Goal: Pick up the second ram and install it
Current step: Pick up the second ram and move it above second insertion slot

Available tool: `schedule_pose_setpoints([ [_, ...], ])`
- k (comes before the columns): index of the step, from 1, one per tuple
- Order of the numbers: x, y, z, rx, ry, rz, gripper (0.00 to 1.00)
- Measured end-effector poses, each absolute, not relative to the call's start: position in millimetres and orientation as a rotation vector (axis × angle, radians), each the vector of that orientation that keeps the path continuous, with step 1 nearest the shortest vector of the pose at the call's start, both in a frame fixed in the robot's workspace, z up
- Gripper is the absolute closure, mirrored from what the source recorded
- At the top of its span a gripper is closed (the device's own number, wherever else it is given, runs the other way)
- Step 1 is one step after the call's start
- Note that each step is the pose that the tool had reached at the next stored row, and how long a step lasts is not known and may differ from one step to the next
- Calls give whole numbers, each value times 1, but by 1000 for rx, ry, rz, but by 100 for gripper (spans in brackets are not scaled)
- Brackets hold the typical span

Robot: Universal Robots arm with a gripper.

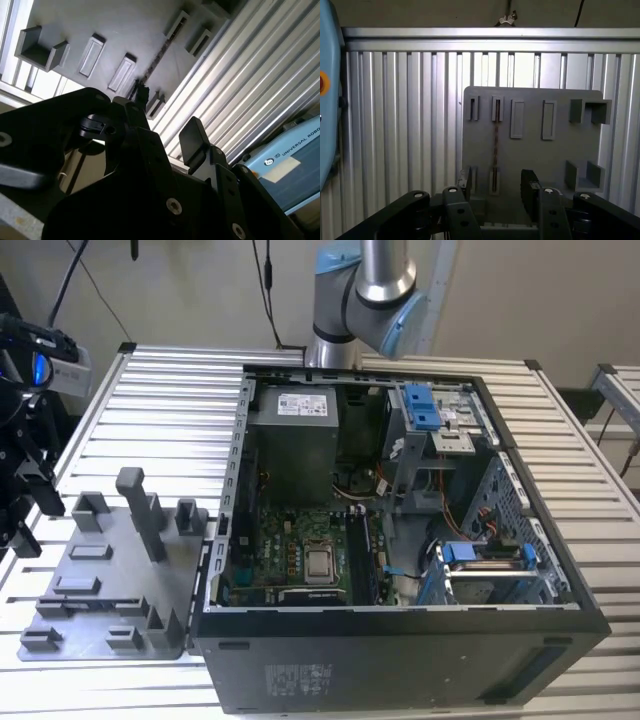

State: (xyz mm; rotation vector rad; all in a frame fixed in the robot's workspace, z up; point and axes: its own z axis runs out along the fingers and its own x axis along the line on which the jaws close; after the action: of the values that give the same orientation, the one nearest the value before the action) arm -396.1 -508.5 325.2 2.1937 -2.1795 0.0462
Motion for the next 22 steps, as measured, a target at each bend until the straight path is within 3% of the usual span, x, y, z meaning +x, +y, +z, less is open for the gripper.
schedule_pose_setpoints([
  [13,-396,-508,318,2194,-2180,47,46],
  [22,-396,-508,310,2217,-2202,-2,46],
])
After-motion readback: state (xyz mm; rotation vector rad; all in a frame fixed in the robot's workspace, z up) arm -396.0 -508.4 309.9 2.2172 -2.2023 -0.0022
